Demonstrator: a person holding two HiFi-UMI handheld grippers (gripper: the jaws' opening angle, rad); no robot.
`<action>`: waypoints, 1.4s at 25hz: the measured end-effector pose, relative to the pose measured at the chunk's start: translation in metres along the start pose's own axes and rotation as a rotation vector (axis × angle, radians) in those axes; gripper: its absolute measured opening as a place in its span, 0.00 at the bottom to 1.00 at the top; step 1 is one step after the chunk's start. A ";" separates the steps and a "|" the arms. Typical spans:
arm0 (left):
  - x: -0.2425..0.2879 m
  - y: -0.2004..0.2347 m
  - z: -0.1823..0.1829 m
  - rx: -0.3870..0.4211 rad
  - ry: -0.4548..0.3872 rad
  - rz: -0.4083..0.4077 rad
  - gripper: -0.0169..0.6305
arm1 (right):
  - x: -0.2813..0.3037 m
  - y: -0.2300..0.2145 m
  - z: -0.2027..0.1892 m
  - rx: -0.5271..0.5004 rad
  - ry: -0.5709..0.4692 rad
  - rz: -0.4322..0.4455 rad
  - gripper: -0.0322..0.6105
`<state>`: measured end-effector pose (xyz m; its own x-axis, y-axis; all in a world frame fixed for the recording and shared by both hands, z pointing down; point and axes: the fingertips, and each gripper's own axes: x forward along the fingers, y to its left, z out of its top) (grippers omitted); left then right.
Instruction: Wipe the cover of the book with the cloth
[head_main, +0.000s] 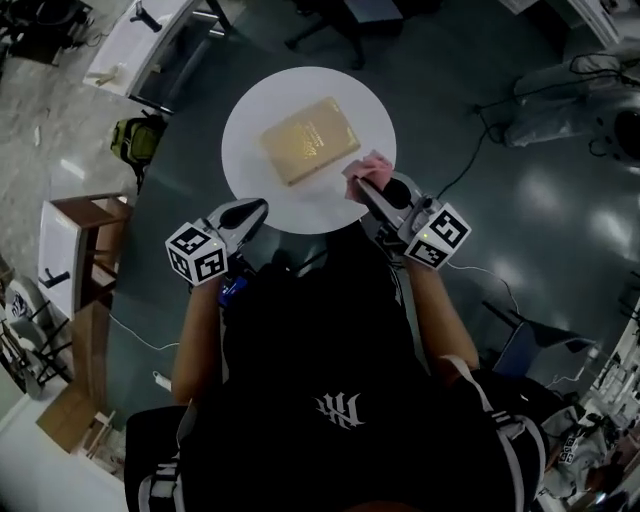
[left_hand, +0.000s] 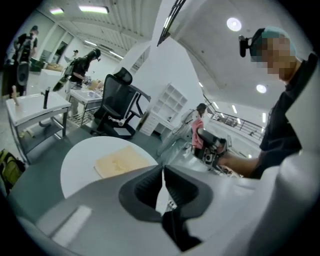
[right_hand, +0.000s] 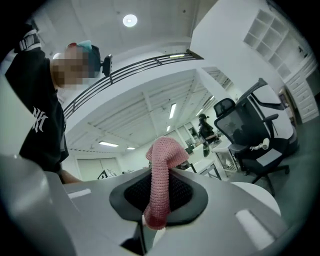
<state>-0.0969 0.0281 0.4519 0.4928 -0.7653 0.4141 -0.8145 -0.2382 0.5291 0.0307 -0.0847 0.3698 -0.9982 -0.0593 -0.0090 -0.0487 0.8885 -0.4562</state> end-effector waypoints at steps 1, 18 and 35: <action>0.004 0.007 0.000 -0.022 0.000 0.037 0.05 | 0.005 -0.009 0.001 0.011 0.021 0.033 0.11; 0.057 0.080 -0.035 -0.261 0.028 0.374 0.14 | 0.090 -0.072 -0.020 0.060 0.293 0.420 0.11; 0.108 0.154 -0.127 -0.430 0.123 0.296 0.18 | 0.201 -0.107 -0.163 -0.036 0.696 0.262 0.11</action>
<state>-0.1306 -0.0150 0.6721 0.3146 -0.6805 0.6618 -0.7377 0.2635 0.6216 -0.1706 -0.1173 0.5621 -0.7680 0.4481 0.4576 0.2051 0.8489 -0.4871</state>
